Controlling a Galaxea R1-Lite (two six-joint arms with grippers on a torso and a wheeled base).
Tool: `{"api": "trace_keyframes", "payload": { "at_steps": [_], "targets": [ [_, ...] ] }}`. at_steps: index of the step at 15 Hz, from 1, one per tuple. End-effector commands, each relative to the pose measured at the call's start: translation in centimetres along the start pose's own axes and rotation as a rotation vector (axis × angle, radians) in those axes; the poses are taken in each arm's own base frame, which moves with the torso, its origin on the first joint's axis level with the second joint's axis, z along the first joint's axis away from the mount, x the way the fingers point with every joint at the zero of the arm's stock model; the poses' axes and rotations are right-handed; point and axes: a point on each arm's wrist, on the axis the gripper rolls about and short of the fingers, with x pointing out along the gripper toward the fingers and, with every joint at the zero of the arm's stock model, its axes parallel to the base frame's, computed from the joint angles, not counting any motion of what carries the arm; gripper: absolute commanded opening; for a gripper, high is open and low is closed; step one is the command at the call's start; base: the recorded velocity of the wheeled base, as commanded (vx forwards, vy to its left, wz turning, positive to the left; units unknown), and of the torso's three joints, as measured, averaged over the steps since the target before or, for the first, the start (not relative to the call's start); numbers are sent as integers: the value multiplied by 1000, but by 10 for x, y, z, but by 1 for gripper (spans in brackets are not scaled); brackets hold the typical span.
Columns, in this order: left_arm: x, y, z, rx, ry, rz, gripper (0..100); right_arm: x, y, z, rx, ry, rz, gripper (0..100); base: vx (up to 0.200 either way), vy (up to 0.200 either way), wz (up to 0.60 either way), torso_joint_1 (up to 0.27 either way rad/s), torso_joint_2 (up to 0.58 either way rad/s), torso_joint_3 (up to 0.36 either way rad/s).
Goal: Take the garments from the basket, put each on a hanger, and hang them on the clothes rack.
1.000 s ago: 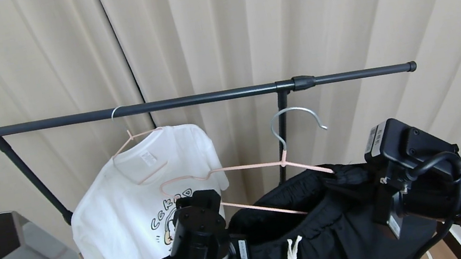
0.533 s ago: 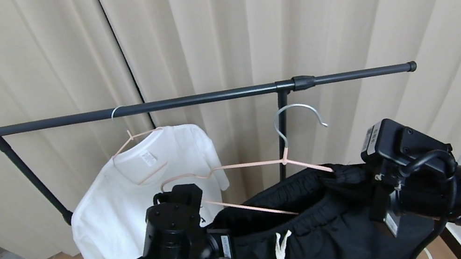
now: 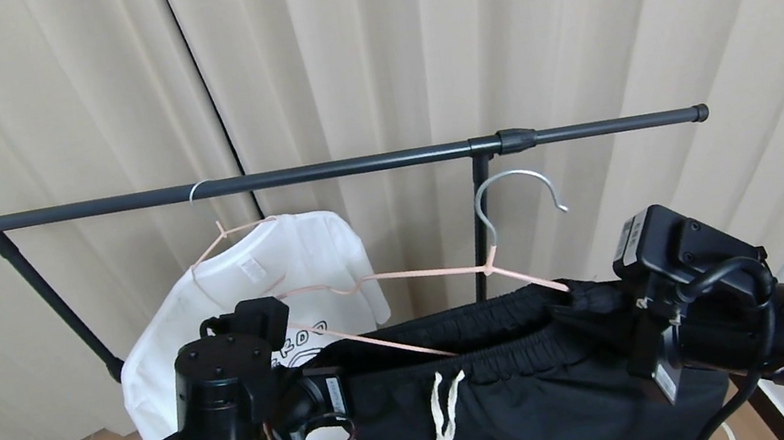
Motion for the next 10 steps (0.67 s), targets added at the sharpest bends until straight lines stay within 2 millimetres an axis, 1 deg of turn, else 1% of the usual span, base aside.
{"api": "trace_keyframes", "payload": {
  "at_steps": [1,3,5,8,10],
  "targets": [
    [-1,10,0,-7,-10,27,0,0,-1,-3,2,12,-6,0,0,0,0,0,0,0],
    [-2,17,1,-16,-16,50,0,0,-2,-4,4,22,-6,0,0,0,0,0,0,0],
    [-3,20,3,-20,-23,57,0,1,-1,-5,2,31,-4,0,0,0,0,0,0,0],
    [-4,28,8,-20,-39,77,0,6,-1,-13,0,69,0,0,0,0,0,0,0,0],
    [-4,30,10,-22,-48,82,0,6,0,-19,-26,91,4,0,0,0,0,0,0,0]
  ]
}}
